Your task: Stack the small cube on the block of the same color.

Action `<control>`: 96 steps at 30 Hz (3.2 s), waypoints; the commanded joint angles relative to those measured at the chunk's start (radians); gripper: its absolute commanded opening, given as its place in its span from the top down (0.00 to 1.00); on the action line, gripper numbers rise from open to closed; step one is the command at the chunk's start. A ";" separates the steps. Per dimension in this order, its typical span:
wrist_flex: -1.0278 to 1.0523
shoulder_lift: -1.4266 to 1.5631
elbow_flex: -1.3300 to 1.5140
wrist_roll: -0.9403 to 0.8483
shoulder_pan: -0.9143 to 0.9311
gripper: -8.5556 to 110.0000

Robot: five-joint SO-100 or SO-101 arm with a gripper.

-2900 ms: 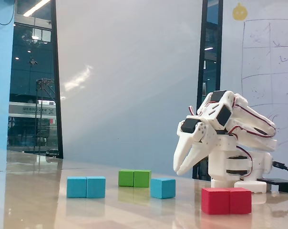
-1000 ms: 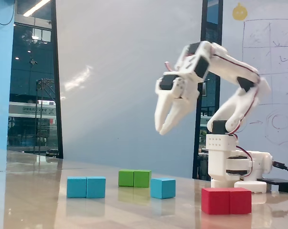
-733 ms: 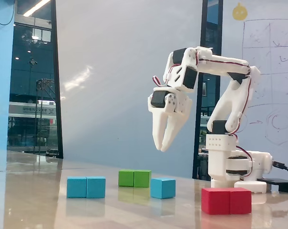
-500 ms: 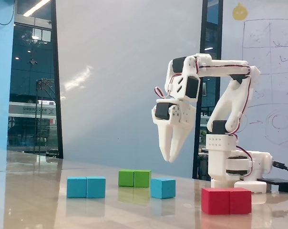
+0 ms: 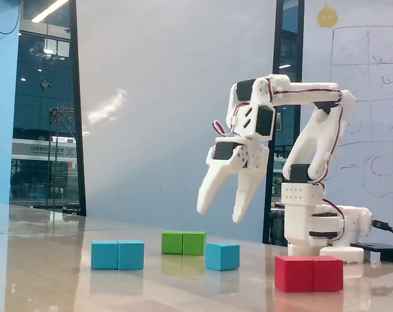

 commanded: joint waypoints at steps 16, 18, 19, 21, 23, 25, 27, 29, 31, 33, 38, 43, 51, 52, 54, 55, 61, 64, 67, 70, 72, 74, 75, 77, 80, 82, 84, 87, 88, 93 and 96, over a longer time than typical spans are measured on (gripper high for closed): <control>-0.109 -0.067 0.092 0.008 -0.006 0.59; -0.129 -0.095 0.089 0.008 -0.006 0.59; -0.138 -0.106 0.089 0.008 -0.006 0.59; -0.156 -0.123 0.089 0.008 -0.006 0.59; -0.173 -0.140 0.089 0.008 -0.006 0.59; -0.184 -0.164 0.089 0.008 -0.005 0.59; -0.199 -0.192 0.089 0.008 -0.003 0.59; -0.218 -0.213 0.089 0.008 -0.003 0.59; -0.230 -0.229 0.089 0.008 -0.003 0.59; -0.239 -0.236 0.089 0.008 0.003 0.59; -0.275 -0.252 0.094 0.008 0.084 0.59; -0.273 -0.259 0.098 0.006 0.083 0.59; -0.267 -0.262 0.106 0.006 0.034 0.60; -0.267 -0.264 0.106 0.006 0.034 0.60; -0.270 -0.275 0.114 0.006 0.034 0.62; -0.276 -0.285 0.120 0.006 0.034 0.64; -0.285 -0.305 0.110 -0.003 0.044 0.73; -0.285 -0.305 0.110 -0.003 0.043 0.76; -0.285 -0.304 0.110 -0.003 0.043 0.76; -0.287 -0.302 0.107 -0.003 0.043 0.76; -0.301 -0.302 0.100 0.002 0.041 0.76; -0.325 -0.304 0.095 0.003 0.043 0.76; -0.339 -0.304 0.095 -0.003 0.043 0.76; -0.357 -0.304 0.095 -0.005 0.043 0.76; -0.371 -0.304 0.095 -0.005 0.044 0.76; -0.374 -0.304 0.095 0.002 0.043 0.76; -0.376 -0.304 0.095 0.003 0.043 0.76; -0.379 -0.304 0.095 0.005 0.043 0.77; -0.379 -0.304 0.095 0.005 0.043 0.77; -0.370 -0.304 0.097 0.005 0.040 0.77; -0.365 -0.305 0.107 0.005 0.035 0.79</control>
